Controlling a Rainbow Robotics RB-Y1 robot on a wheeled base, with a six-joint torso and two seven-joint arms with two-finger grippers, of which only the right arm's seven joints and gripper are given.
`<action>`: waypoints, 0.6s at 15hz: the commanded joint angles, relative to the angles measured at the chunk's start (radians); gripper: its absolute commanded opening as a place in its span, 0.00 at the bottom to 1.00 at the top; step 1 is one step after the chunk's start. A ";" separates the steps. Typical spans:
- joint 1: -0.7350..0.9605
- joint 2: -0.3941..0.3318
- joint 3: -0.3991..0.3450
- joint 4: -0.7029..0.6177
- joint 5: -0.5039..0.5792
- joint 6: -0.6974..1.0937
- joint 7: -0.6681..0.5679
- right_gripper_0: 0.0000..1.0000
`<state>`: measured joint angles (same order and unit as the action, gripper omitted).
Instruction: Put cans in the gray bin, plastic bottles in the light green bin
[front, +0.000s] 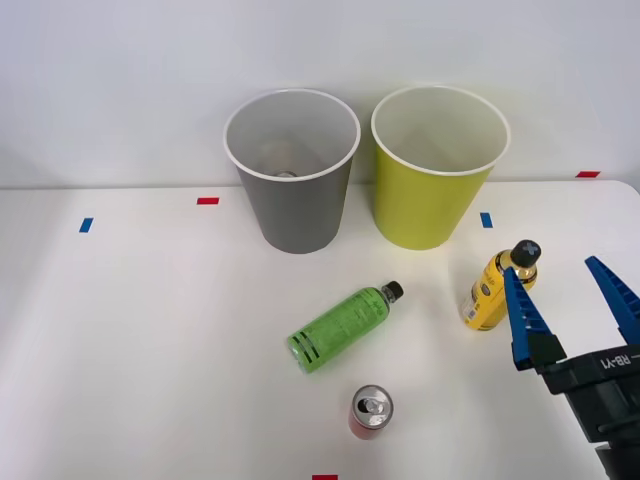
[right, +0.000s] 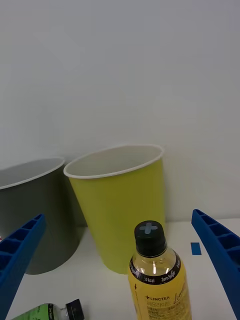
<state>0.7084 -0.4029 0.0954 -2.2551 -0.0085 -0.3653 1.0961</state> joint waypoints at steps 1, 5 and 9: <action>0.020 0.009 -0.020 0.006 -0.007 0.005 -0.012 1.00; 0.082 0.088 -0.023 0.068 -0.011 -0.050 -0.005 1.00; 0.091 0.122 -0.020 0.212 0.016 -0.196 -0.007 1.00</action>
<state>0.7934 -0.2911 0.0747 -2.0852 -0.0015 -0.5191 1.0890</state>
